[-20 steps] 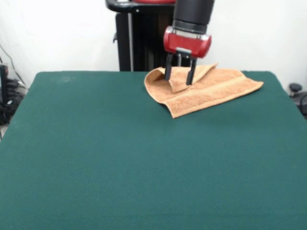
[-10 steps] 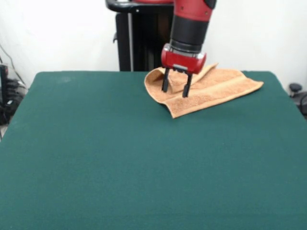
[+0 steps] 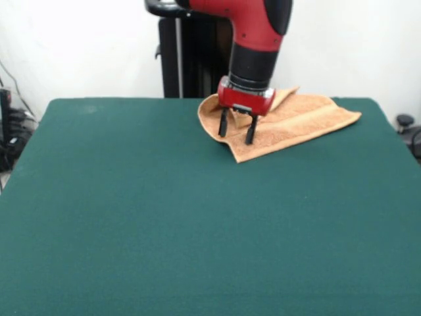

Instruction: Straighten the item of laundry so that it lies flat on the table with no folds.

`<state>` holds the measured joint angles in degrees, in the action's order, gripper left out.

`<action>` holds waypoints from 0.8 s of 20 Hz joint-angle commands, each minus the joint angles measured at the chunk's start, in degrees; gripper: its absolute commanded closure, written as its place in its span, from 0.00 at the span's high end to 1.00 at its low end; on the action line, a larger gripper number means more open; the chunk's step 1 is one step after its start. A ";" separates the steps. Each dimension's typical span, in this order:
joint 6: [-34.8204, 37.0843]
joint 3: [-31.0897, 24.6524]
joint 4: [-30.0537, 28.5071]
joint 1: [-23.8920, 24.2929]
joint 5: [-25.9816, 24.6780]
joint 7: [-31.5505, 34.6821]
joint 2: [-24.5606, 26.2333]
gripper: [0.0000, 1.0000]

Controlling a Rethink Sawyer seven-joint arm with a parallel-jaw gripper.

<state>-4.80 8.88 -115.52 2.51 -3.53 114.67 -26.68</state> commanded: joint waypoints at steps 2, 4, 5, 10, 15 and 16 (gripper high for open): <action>-4.42 -7.60 5.09 -0.05 -2.01 6.36 3.74 1.00; -4.90 -7.62 4.86 -0.03 -2.25 6.71 3.93 1.00; -5.00 -7.59 4.74 0.00 -2.38 6.80 3.86 1.00; -5.81 -7.32 4.24 -0.07 -2.62 7.39 3.82 1.00; -6.29 -6.80 3.85 -0.50 -2.66 7.57 3.25 1.00; -6.54 -6.74 3.90 -0.50 -2.92 7.40 3.12 1.00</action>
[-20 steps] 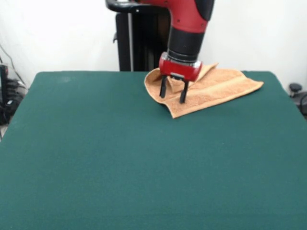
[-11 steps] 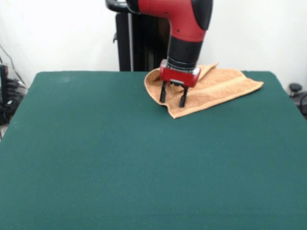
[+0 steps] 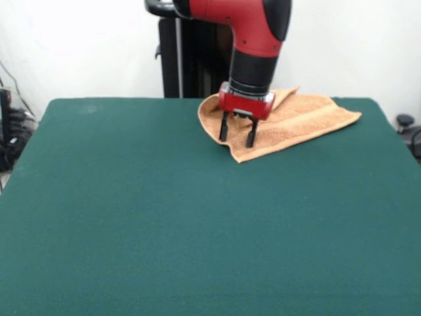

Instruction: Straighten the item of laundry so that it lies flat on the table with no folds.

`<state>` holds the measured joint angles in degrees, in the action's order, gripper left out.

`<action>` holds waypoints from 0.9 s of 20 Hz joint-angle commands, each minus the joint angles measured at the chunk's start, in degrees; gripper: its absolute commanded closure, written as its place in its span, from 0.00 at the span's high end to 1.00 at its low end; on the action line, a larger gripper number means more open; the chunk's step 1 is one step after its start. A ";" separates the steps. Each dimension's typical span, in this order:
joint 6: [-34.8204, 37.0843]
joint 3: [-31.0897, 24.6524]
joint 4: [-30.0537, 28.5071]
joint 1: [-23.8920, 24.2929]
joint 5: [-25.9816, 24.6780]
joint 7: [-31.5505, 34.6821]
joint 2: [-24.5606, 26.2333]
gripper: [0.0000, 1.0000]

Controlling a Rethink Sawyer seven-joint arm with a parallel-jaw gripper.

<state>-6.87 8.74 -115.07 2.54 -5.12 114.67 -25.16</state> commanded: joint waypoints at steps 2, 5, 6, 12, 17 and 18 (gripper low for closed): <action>-4.53 -6.30 3.78 -0.75 -1.95 6.69 1.61 1.00; -4.77 -5.98 3.83 -1.00 -2.14 6.93 1.81 0.00; -4.85 -5.71 3.89 -1.27 -1.96 7.01 1.86 0.00; -4.91 -5.46 4.01 -1.38 -2.36 7.15 1.28 0.00; -4.83 -5.65 4.27 -1.16 -2.50 7.06 1.21 0.00; -4.75 -5.56 4.48 -1.15 -2.50 6.94 1.15 0.00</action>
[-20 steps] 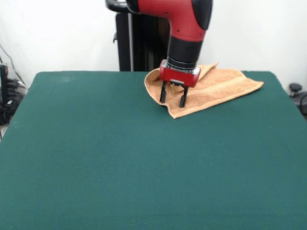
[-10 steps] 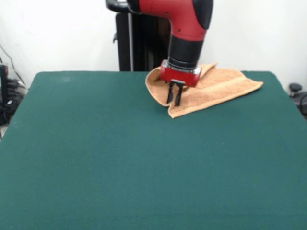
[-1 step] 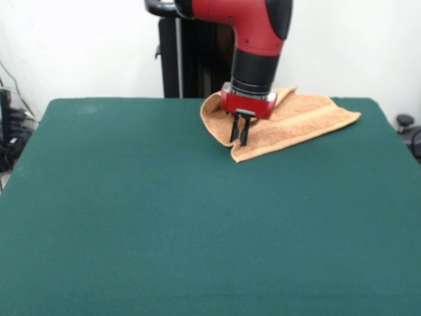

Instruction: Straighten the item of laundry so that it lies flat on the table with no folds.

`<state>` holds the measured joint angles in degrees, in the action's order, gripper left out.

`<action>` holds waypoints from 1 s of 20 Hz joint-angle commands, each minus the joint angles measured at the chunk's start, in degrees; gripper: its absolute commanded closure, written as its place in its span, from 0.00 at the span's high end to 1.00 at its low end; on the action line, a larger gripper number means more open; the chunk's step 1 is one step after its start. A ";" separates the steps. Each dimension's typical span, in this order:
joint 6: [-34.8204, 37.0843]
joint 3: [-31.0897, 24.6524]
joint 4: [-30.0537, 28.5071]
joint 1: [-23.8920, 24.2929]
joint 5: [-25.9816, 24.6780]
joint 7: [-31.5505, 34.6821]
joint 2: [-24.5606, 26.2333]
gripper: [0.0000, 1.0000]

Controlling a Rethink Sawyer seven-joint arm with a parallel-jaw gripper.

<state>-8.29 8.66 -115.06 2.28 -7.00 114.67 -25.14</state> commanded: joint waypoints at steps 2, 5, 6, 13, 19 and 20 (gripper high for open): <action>-3.07 -5.14 5.20 -0.98 -0.62 6.51 1.07 0.00; -3.00 -4.64 7.57 -1.12 -0.44 5.63 1.97 0.00; -3.04 -4.72 8.46 -0.91 -0.46 5.35 2.37 0.00; -0.52 -5.44 13.29 0.16 -1.00 3.41 2.89 0.00; 1.95 -6.27 16.99 0.78 -1.26 2.83 3.58 0.00; 1.95 -6.17 17.51 0.69 -1.36 2.83 3.75 0.00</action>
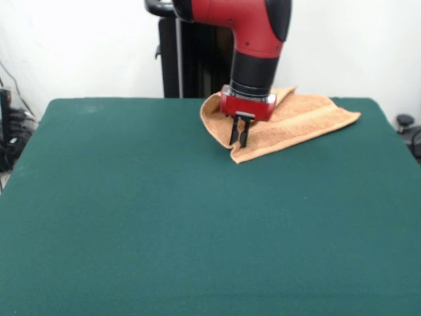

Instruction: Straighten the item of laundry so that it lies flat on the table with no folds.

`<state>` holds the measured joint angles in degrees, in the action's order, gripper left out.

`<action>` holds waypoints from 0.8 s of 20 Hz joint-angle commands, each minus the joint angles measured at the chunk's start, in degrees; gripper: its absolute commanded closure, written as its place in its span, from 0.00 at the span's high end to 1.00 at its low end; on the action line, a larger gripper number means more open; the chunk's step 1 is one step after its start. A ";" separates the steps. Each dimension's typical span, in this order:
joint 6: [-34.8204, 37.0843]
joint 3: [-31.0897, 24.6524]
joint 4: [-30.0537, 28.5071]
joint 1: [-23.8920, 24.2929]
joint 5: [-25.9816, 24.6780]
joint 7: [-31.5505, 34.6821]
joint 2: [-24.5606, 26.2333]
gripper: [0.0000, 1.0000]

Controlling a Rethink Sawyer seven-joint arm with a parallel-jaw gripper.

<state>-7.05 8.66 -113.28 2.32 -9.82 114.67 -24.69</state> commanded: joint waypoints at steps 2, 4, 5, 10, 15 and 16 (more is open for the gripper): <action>1.15 -6.36 16.92 0.81 1.21 2.67 3.63 0.00; 2.10 -6.42 18.12 0.82 1.26 2.61 3.86 0.00; 2.73 -6.37 18.43 0.74 1.32 2.63 3.83 0.00; 8.23 -6.95 19.05 1.14 1.13 1.97 2.68 0.00; 14.53 -7.83 21.15 1.89 -0.25 -0.05 1.26 0.00; 15.65 -8.03 21.63 2.03 -0.50 -0.38 1.03 0.00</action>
<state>8.30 7.19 -107.44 2.72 -10.36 114.67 -25.18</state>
